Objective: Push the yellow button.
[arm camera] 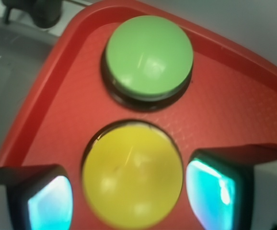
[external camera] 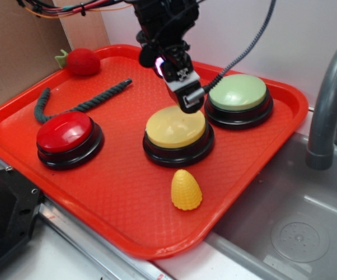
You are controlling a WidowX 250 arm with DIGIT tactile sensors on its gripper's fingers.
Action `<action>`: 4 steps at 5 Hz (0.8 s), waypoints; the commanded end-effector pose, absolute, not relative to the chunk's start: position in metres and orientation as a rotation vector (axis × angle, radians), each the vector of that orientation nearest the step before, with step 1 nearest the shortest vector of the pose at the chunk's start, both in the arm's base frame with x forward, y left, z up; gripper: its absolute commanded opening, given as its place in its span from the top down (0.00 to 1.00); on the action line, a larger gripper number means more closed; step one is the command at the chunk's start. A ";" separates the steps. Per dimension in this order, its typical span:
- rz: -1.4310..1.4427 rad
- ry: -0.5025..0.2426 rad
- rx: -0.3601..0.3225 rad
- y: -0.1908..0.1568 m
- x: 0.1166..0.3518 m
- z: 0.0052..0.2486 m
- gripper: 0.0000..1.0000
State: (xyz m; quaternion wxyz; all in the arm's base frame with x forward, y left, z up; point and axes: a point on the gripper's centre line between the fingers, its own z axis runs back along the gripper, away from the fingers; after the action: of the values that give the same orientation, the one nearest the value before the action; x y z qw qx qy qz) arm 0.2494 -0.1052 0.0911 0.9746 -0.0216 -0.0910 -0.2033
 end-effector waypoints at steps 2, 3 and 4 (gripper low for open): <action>-0.439 -0.113 -0.051 -0.099 0.252 0.061 0.00; -0.444 -0.093 -0.051 -0.102 0.252 0.061 0.00; -0.449 -0.086 -0.050 -0.104 0.252 0.063 0.00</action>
State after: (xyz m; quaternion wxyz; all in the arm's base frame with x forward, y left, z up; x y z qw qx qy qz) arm 0.2478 -0.0978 0.0551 0.9753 -0.0245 -0.0265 -0.2180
